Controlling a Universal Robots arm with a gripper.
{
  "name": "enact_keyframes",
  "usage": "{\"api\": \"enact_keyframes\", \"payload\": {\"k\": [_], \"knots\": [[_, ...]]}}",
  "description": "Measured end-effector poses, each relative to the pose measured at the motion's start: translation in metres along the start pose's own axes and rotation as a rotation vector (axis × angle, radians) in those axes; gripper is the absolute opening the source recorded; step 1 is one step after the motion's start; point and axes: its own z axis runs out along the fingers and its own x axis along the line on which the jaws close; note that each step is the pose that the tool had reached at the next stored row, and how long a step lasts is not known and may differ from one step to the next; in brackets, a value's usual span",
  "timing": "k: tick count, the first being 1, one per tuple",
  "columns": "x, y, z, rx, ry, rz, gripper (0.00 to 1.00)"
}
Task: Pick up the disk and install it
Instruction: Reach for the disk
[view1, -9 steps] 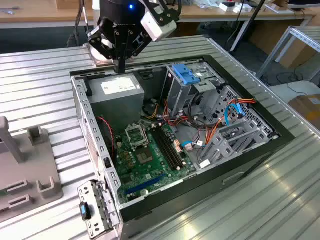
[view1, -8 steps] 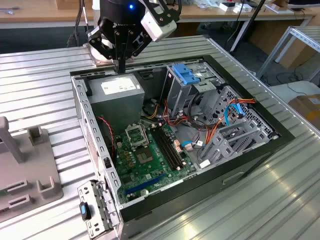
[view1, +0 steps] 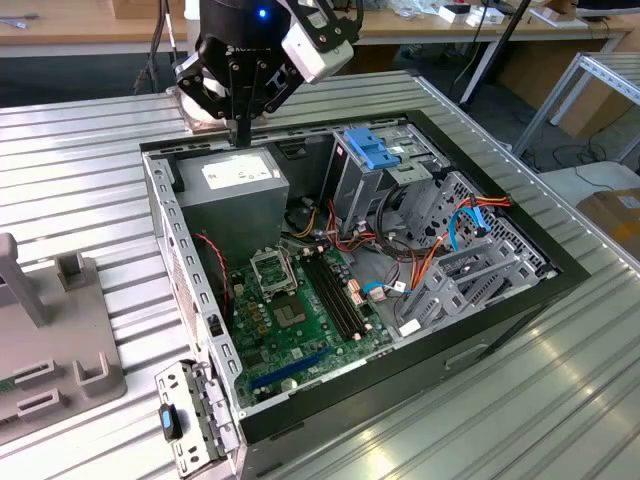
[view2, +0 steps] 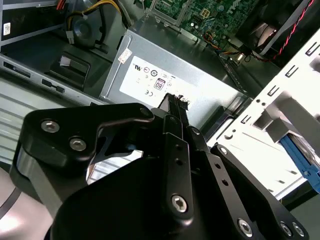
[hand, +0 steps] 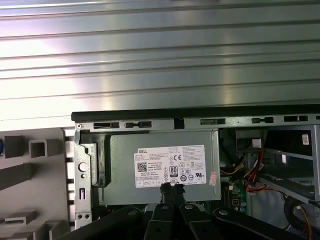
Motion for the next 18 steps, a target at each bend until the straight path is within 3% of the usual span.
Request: {"api": "enact_keyframes", "payload": {"k": [5,12,18], "knots": [[0.0005,0.0000,0.0000,0.0000,0.0000,0.000,0.11],[0.0130,-0.0010,-0.0003,-0.0001,0.0000,0.000,0.11],[0.0334,-0.0025,-0.0007,0.0000,-0.0001,0.000,0.11]]}}
